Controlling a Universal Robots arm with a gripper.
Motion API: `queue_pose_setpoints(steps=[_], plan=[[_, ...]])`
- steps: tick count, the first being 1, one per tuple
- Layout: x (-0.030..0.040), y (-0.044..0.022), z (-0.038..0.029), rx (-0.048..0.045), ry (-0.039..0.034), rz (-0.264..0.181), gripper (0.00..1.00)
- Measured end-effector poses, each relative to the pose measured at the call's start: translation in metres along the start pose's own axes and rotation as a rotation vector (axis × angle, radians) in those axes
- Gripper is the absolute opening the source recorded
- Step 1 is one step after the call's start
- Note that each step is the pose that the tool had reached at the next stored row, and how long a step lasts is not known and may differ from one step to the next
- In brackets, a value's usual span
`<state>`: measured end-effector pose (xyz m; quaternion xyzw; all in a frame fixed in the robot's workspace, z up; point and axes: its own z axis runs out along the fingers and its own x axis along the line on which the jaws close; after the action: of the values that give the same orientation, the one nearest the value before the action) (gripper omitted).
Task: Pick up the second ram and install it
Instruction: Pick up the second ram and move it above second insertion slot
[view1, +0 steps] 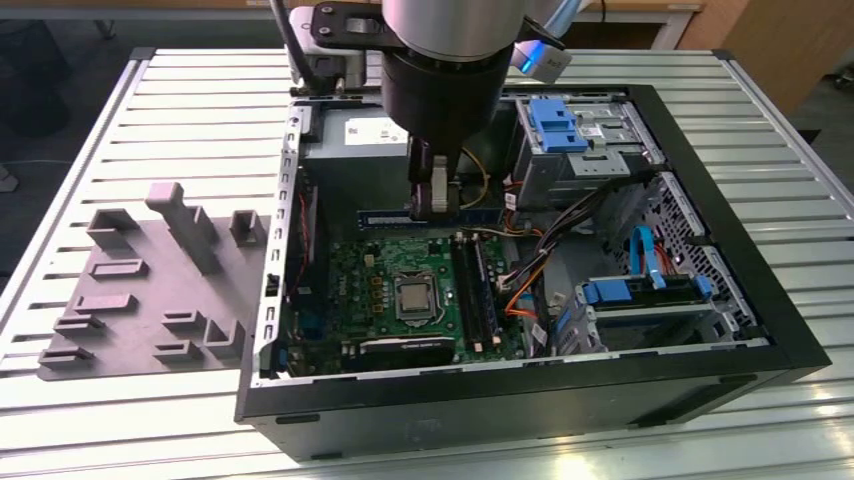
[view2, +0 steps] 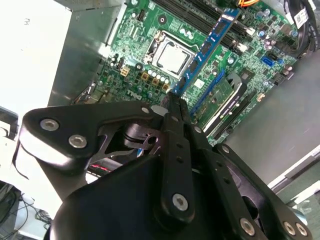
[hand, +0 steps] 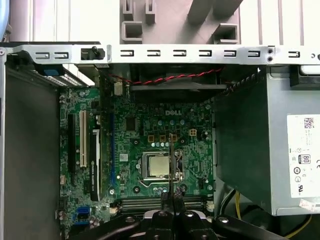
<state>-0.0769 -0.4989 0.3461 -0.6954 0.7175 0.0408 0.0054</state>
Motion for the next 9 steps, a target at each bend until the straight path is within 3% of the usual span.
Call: queue_pose_setpoints(steps=[9], plan=[[0.0,-0.0001,0.001,0.0,0.0001,0.0,0.12]])
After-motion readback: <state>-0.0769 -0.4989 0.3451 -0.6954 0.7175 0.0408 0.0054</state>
